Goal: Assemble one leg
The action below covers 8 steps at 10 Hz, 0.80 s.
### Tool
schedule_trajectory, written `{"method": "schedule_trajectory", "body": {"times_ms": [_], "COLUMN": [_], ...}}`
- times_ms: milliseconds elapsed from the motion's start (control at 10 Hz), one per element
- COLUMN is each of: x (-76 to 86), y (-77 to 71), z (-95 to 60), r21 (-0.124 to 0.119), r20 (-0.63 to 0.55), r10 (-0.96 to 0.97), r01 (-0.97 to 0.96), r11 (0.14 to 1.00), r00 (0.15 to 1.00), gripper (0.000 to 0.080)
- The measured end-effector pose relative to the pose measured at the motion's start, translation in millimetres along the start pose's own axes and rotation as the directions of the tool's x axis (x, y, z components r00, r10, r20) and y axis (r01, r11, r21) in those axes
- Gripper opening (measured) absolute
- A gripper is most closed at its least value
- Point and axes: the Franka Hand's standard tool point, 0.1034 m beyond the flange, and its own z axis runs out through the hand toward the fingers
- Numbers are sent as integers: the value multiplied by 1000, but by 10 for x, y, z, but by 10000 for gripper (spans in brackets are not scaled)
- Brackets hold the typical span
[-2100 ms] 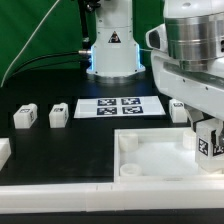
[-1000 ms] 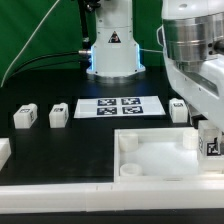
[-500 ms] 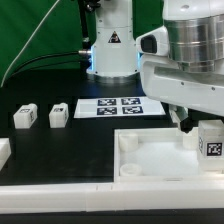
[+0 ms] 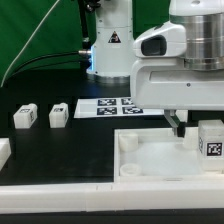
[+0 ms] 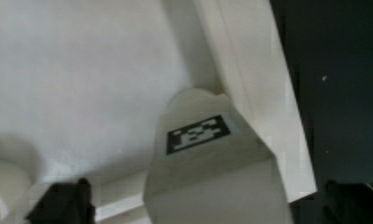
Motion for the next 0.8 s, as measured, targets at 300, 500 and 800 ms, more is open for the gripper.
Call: {"method": "schedule_trajectory", "body": {"times_ms": [300,500,800], "x": [-2,-3,-4], "y": [4,5,6], "z": [3,4,5], "r21": [1,0,0], "r20": [1,1,1], "r10": [-19,-19,-19], "r01": [19,19,19], "r11": [1000,1000,1000], "r00": [1000,1000,1000], "gripper": [649,386,291]}}
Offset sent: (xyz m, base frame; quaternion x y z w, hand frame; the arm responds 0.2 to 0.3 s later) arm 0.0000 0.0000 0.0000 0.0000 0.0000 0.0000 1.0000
